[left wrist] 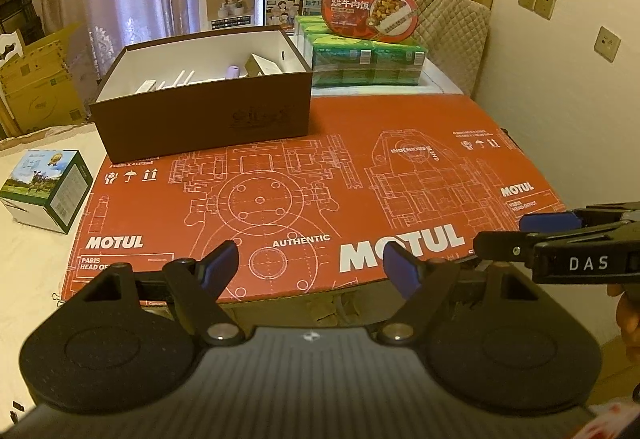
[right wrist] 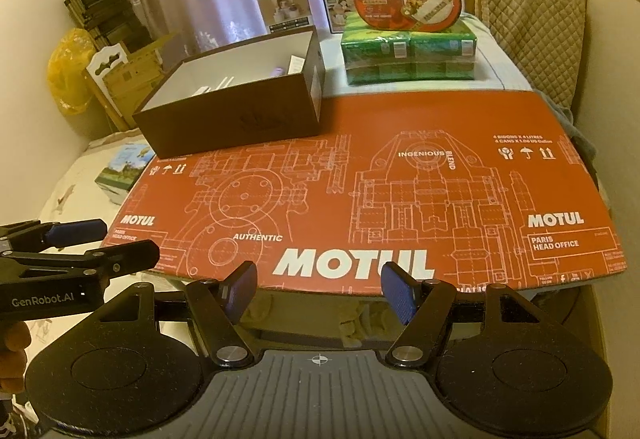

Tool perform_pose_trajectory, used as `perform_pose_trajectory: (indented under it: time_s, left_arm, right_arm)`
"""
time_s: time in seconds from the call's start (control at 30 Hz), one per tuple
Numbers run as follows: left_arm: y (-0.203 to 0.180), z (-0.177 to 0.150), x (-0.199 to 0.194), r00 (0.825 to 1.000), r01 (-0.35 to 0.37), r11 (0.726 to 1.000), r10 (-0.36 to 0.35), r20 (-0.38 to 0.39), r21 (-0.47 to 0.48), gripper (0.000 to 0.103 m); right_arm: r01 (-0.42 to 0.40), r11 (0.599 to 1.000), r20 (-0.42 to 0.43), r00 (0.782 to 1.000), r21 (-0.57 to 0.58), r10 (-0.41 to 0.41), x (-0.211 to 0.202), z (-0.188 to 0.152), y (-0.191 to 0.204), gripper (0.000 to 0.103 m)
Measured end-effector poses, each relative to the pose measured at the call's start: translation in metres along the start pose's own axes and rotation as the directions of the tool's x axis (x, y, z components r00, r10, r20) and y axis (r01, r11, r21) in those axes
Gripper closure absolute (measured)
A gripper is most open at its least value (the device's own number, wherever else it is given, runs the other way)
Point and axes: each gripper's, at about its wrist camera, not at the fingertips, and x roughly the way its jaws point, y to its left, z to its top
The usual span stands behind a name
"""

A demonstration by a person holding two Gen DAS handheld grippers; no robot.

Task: Organize rigid objects

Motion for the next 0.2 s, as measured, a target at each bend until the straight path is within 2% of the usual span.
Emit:
perform_pose_trajectory:
  time_s: [0.2]
  left_arm:
    - [-0.0011,-0.001,0.0017,1.0,0.003,1.0,-0.003,-0.013,-0.001,0.029]
  right_arm:
    - [0.005,1.0,-0.003,1.0,0.008,-0.005,-0.0018,-0.0017,-0.0009,0.037]
